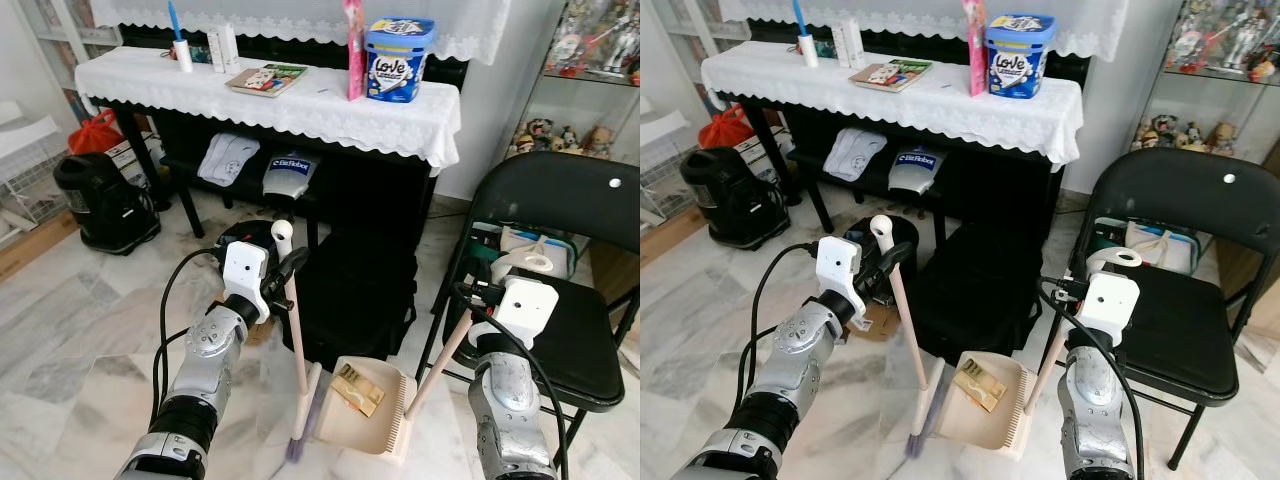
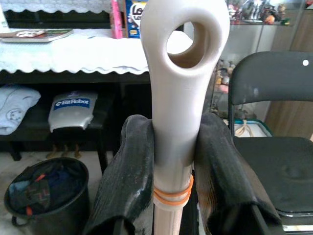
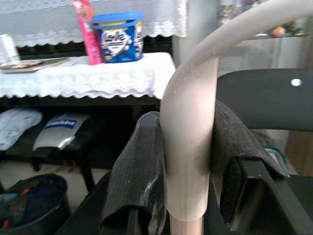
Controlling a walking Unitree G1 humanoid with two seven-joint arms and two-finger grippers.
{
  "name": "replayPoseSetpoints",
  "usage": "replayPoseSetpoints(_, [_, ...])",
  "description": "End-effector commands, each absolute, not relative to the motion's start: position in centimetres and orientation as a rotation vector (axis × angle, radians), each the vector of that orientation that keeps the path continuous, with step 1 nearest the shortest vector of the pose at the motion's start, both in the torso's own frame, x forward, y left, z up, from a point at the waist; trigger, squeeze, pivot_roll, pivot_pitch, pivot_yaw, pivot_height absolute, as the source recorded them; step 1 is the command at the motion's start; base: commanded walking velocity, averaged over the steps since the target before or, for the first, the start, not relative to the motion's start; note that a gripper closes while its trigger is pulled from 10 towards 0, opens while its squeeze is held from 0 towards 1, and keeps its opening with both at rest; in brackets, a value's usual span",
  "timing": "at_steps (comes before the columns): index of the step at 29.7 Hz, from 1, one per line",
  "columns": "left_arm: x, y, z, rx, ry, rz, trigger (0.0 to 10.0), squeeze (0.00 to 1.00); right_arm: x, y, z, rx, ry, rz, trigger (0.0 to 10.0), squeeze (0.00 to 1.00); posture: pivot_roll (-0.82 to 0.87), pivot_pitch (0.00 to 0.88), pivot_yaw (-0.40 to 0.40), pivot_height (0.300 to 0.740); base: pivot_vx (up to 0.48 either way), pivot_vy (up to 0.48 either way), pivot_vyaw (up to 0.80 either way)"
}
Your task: Sweep floor
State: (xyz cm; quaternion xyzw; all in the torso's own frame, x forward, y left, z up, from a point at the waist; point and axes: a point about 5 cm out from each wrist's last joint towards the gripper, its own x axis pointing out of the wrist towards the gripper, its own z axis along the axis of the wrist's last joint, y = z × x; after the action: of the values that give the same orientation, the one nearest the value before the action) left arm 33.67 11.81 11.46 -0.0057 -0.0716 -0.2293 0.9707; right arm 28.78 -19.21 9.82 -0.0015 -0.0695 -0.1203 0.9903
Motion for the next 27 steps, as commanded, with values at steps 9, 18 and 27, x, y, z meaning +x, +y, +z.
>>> replayPoseSetpoints(9, [34.3,13.2,11.9,0.025,-0.163,-0.334,10.0,0.00,29.5,-17.8,10.7,0.000,-0.149,-0.120,10.0,0.00,-0.09,0.000,0.021,0.740,0.000,0.000,0.14])
replayPoseSetpoints(18, [34.3,13.4,11.7,-0.043,-0.131,-0.332,10.0,0.00,29.7,-17.3,10.9,0.016,-0.155,-0.080,10.0,0.00,-0.09,0.000,0.016,0.740,0.000,0.000,0.23])
replayPoseSetpoints(27, [34.6,13.6,11.8,-0.070,-0.123,-0.311,10.0,0.00,30.0,-16.8,11.1,0.015,-0.158,-0.027,10.0,0.00,-0.09,0.000,0.015,0.740,0.000,0.000,0.00])
